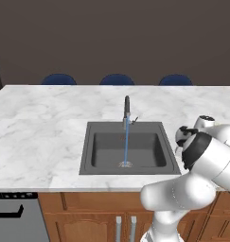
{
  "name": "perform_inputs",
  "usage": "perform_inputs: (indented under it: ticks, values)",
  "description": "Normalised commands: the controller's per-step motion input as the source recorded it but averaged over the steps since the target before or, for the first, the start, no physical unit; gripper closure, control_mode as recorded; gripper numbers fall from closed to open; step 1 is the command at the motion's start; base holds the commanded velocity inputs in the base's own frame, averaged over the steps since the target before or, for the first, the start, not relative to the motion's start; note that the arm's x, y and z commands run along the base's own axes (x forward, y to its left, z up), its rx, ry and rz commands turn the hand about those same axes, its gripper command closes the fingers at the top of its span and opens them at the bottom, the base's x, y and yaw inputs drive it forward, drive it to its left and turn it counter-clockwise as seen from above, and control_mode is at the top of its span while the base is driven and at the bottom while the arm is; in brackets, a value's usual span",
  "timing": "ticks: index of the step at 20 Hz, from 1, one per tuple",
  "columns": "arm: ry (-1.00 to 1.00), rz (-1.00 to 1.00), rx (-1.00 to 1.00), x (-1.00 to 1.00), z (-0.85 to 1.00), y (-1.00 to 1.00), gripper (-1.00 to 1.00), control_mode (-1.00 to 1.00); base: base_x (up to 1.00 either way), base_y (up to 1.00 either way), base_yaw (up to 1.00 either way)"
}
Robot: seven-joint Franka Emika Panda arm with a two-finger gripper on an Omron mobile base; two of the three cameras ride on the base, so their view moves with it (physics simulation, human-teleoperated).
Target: Turn on the sink faucet. Then move the lemon wedge from the counter to the sink. Turn off the sink. Move the vegetable from the sink to the pot next to the stove. Finally move the pot to the front left burner.
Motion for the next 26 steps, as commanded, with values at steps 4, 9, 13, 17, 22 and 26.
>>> perform_inputs:
  ticks: [4,9,13,17,22,26]
  values:
    - [0.00,0.07,0.00,0.11,-0.09,0.00,-1.00,-1.00,0.00,0.00,0.00]
    - [0.00,0.05,0.00,0.11,-0.14,0.00,-1.00,-1.00,0.00,0.00,0.00]
    - [0.00,0.05,0.00,0.04,-0.19,0.00,-1.00,-1.00,0.00,0.00,0.00]
    - [0.01,0.05,0.00,0.02,-0.35,-0.03,1.00,-1.00,0.00,0.00,0.00]
    - [0.01,0.04,0.00,0.04,-0.38,0.00,1.00,-1.00,0.00,0.00,0.00]
    - [0.00,0.04,0.00,0.29,-0.16,0.01,1.00,-1.00,0.00,0.00,0.00]
